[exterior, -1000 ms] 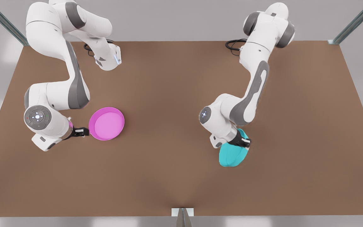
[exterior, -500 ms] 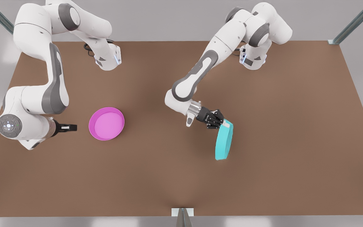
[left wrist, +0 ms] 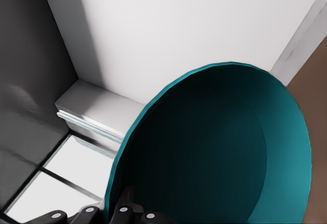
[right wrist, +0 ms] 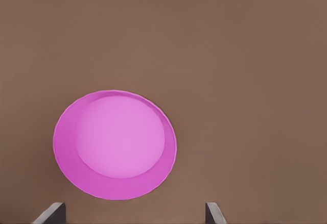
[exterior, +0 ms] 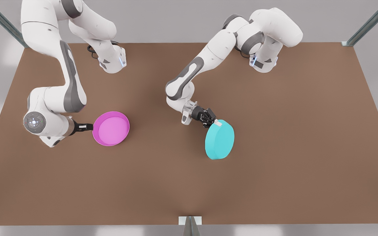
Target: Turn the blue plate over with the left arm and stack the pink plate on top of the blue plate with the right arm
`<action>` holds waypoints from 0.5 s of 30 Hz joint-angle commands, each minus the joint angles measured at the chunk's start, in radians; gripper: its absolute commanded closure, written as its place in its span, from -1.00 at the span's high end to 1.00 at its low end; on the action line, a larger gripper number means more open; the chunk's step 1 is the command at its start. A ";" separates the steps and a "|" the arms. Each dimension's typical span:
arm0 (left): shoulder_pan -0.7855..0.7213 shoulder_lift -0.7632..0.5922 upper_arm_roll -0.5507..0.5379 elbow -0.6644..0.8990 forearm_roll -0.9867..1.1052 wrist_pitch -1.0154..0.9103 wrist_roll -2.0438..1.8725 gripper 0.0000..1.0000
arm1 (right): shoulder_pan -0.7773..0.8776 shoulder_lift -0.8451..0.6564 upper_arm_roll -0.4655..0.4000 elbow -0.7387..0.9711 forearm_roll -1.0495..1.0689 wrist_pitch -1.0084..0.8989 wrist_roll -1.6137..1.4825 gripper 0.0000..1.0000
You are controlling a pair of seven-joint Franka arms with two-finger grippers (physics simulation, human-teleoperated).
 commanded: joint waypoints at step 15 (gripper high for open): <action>-0.045 0.043 -0.002 0.008 -0.076 -0.016 -0.047 1.00 | -0.477 -0.009 0.330 -0.371 0.066 0.379 -0.128 1.00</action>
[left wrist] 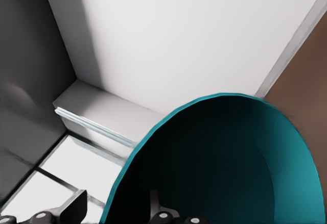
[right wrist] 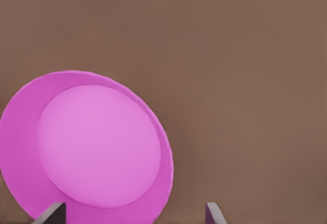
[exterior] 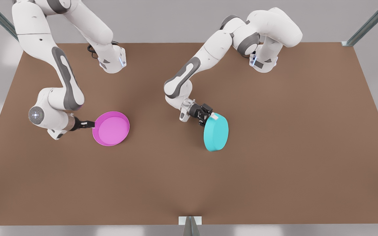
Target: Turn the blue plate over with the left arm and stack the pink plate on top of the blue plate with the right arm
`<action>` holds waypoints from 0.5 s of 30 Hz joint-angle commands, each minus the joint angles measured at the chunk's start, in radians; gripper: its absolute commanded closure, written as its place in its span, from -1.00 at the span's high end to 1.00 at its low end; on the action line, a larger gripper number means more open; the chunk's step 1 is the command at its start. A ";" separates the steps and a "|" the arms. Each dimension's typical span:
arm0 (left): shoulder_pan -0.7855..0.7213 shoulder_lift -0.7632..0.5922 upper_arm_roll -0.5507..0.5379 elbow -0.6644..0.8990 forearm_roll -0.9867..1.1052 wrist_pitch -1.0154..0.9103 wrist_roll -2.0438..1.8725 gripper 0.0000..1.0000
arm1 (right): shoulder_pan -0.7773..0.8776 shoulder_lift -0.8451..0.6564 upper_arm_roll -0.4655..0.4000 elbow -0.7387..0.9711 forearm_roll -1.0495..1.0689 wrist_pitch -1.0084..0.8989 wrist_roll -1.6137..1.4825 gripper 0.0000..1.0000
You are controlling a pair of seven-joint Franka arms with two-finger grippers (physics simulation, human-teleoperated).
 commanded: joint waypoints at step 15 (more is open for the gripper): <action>0.010 0.005 -0.038 0.303 -1.020 0.282 -0.181 1.00 | -0.025 0.171 -0.006 0.001 0.012 0.065 -0.107 1.00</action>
